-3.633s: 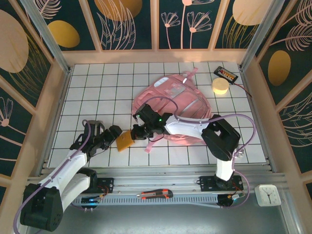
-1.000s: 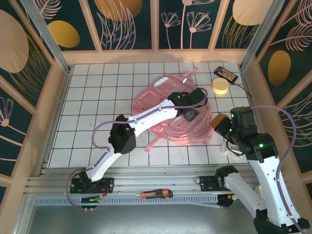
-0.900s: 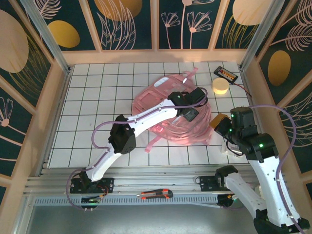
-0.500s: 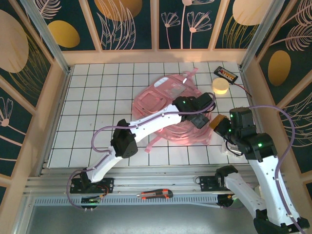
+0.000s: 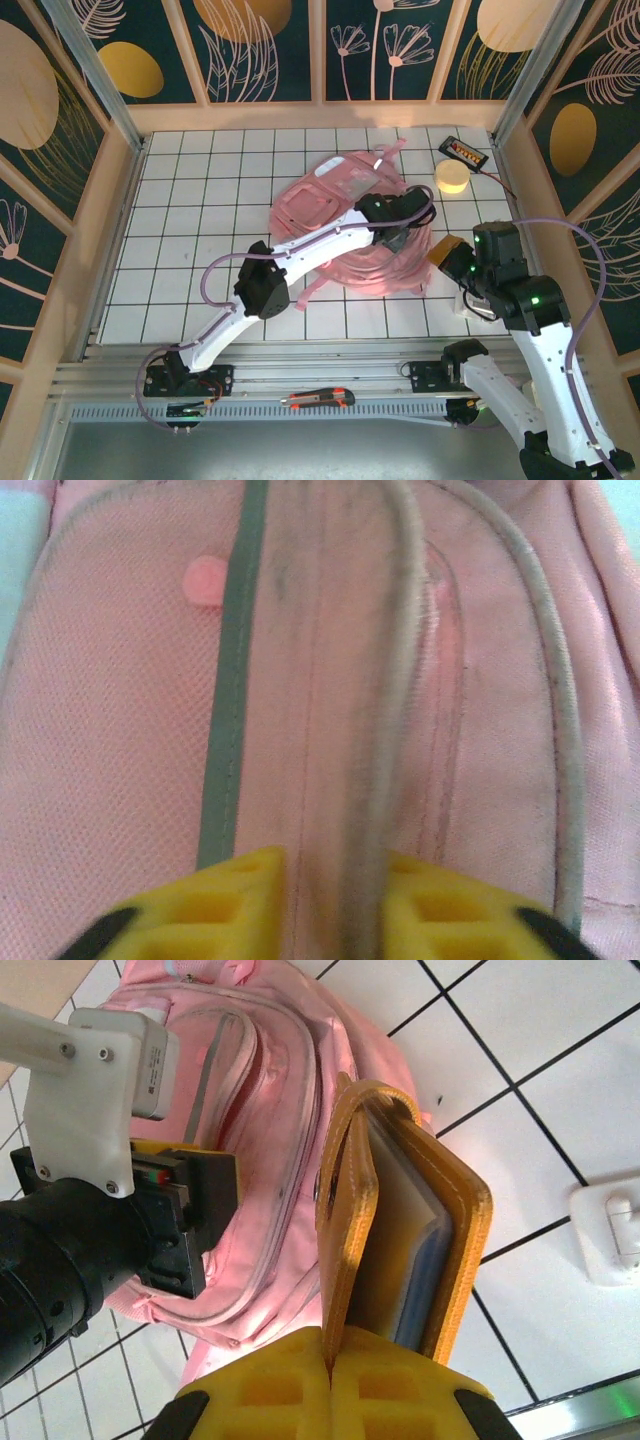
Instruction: Pack the student bag
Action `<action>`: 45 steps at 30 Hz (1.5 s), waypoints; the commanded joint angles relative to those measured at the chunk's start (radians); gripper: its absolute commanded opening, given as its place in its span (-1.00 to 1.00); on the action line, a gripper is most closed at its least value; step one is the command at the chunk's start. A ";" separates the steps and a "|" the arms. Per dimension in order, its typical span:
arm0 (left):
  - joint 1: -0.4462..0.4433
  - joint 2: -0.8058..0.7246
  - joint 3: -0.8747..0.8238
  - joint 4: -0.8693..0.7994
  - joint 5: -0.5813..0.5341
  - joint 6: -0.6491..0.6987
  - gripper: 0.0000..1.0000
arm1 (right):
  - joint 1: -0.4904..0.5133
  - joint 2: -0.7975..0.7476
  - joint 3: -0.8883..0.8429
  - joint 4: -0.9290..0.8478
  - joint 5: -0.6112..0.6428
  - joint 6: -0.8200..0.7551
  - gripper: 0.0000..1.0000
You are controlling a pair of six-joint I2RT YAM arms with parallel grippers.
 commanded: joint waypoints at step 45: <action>0.106 -0.027 0.513 -0.268 0.235 -0.088 -1.00 | -0.107 0.629 -0.048 0.776 -0.601 -0.178 -0.57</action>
